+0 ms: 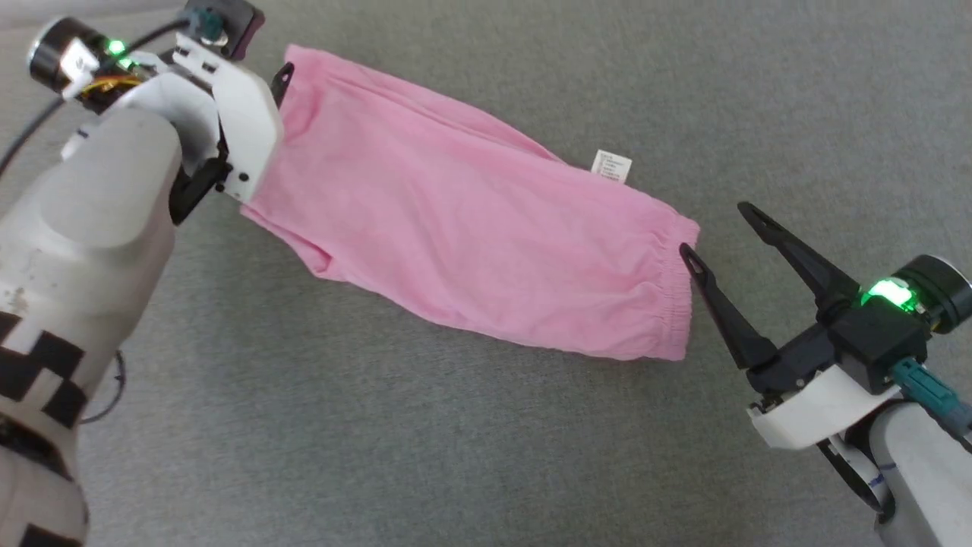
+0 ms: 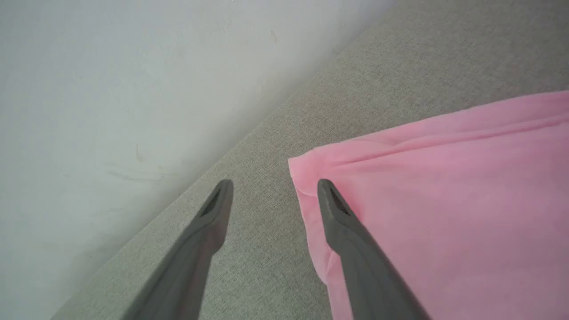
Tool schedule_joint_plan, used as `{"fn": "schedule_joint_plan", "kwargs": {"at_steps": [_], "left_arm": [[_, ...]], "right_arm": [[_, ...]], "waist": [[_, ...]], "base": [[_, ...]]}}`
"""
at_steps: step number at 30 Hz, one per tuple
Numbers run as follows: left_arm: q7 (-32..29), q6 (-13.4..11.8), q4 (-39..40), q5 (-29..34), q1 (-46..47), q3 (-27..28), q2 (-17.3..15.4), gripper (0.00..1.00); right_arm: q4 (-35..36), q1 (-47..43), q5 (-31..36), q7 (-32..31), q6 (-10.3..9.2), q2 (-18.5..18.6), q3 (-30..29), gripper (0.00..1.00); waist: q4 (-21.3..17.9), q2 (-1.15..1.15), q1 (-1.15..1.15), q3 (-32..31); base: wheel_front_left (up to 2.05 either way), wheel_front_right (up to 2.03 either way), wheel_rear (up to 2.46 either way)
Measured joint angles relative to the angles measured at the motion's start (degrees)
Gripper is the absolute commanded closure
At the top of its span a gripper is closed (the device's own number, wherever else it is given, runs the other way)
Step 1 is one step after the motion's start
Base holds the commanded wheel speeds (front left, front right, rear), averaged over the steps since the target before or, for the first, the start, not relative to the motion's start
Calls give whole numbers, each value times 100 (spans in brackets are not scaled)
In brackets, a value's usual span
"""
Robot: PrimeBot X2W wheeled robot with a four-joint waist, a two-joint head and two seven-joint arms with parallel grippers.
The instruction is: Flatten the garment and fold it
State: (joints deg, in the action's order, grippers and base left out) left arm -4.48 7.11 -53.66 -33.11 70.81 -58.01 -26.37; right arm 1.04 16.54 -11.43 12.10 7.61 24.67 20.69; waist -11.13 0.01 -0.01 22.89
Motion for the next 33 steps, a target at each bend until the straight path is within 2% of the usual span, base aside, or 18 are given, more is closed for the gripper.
{"fn": "schedule_joint_plan", "kwargs": {"at_steps": [6, 9, 12, 16, 23, 24, 25, 29, 33], "left_arm": [[-1807, 1, 1048, -1261, 40, -751, -530, 0], [-2436, 19, 1443, -1783, 41, -987, -790, 0], [-2720, 33, 1567, -2026, 41, -1093, -913, 0], [-3161, 34, 1549, -2276, -42, -1232, -917, 0], [-4027, 32, 1795, -2161, -49, -1294, -1018, 0], [-4057, 32, 1853, -2136, -51, -1296, -1051, 14], [-4068, 32, 1909, -2136, -55, -1300, -1084, 98], [-4019, 32, 2108, -2220, -133, -1380, -1098, 100], [-3822, 33, 2136, -2403, -218, -1450, -1124, 100]], "right_arm": [[207, -157, 81, -57, 0, -80, -67, 0], [252, -160, 87, -98, 0, -112, -55, 0], [255, -153, 87, -98, 0, -137, -38, 0], [210, -112, 81, -97, 0, -218, 51, 0], [-21, 119, 18, -98, 0, -212, 186, 0], [-40, 181, 13, -100, 0, -175, 215, 0], [-54, 257, -15, -119, 0, -118, 249, 0], [-87, 656, -274, -452, 0, 231, 433, 0], [-32, 1127, -987, -1524, 0, 880, 1141, 0]], "waist": [[169, 0, -1, -250], [164, 0, 0, -260], [106, 0, 0, -214], [-39, 0, 0, -116], [-269, 0, 0, 25], [-289, 0, 0, 29], [-300, 0, 1, 20], [-290, 0, 1, -78], [-216, 0, 1, -223]], "base": [[0, 0, 0], [0, 0, 0], [0, 0, 0], [0, 0, 0], [0, 0, 0], [0, 0, 0], [0, 0, 0], [0, 0, 0], [0, 0, 0]]}}
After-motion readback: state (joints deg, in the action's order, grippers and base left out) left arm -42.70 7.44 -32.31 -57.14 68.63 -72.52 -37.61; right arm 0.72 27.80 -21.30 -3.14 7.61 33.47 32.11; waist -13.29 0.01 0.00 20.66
